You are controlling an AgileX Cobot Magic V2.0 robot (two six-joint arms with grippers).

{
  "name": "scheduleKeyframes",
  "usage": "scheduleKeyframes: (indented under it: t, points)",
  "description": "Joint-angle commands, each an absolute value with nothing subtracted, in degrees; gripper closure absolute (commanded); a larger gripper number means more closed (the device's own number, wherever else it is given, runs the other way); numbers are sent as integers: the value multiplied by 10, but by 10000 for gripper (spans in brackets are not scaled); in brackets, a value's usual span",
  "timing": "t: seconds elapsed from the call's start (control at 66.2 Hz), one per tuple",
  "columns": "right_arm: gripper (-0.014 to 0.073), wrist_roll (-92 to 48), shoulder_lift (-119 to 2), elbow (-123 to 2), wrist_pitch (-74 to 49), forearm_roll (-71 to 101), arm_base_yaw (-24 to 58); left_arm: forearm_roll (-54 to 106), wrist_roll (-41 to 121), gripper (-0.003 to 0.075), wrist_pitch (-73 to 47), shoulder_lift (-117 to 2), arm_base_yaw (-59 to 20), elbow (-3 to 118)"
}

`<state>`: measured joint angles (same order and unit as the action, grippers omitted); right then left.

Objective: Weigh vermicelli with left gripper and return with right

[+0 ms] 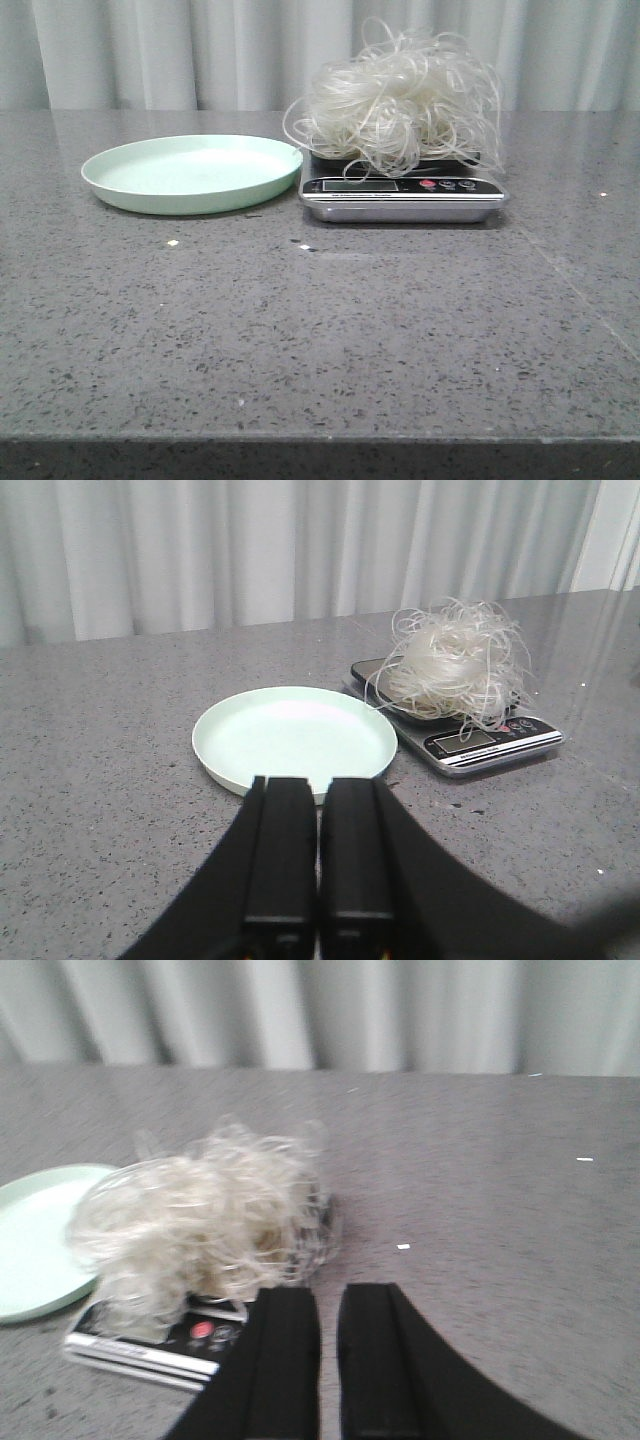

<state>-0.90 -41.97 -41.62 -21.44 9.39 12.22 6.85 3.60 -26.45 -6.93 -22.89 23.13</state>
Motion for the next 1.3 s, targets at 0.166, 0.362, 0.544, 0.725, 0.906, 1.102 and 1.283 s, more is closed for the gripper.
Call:
scheduleKeyframes:
  t: [0.166, 0.362, 0.544, 0.725, 0.906, 1.102, 1.283]
  points:
    - [-23, -46, -616, -643, -314, 88, 185, 76, 34, 594, -218, -75, -229, 246]
    - [-6, -50, -760, -790, -382, 88, 220, 76, 34, 594, -218, -75, -229, 246]
    - [-6, -52, -861, -886, -444, 85, 231, 76, 34, 594, -219, -75, -229, 246]
    - [-6, -71, -947, -938, -506, 74, 231, 76, 34, 594, -219, -75, -229, 246]
    - [-6, -111, -1010, -946, -523, 69, 235, 76, 34, 594, -219, -75, -229, 246]
    - [104, -125, -1054, -953, -550, 57, 238, 76, 34, 594, -221, -75, -229, 246]
    - [428, -126, -1062, -966, -577, 56, 238, 76, 34, 594, -223, -75, -229, 246]
